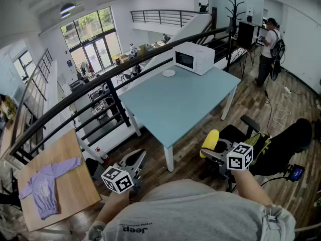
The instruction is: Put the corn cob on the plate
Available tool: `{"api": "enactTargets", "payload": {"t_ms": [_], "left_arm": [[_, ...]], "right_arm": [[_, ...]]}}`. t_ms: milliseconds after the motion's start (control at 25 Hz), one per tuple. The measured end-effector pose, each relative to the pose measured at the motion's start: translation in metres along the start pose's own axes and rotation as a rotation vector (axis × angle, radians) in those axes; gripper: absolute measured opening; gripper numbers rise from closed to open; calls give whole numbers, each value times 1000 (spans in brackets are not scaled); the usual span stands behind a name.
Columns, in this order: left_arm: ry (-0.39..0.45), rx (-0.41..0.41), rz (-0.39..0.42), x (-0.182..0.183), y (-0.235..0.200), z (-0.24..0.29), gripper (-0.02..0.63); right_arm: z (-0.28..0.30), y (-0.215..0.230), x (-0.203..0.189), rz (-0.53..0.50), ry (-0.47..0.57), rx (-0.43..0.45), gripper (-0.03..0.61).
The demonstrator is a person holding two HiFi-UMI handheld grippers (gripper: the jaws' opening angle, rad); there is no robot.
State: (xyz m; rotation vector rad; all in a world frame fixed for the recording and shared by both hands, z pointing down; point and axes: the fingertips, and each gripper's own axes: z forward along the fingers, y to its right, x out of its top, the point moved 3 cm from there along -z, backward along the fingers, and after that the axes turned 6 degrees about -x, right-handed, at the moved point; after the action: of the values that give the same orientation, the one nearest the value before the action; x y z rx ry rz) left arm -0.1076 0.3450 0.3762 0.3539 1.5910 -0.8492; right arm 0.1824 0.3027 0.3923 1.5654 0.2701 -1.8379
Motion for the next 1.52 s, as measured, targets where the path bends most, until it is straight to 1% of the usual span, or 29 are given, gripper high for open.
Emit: {"api": "enactTargets", "payload": {"t_ms": [440,840,1080,1520], "left_arm": [[6,-3,-5,-1,13,13,44],[4,9,-11,-8,28,31,44],[-3,17,-7,-15,44,51,44],[-34,9,-5,-28,77,100,44]], "right_arm": [[-15,9,0,0,0,-1,256],[-30,27,-2,31,0,13,258],[-45,42,-7,26,1,39,257],[-79,80,-14,40,11,54,257]]}}
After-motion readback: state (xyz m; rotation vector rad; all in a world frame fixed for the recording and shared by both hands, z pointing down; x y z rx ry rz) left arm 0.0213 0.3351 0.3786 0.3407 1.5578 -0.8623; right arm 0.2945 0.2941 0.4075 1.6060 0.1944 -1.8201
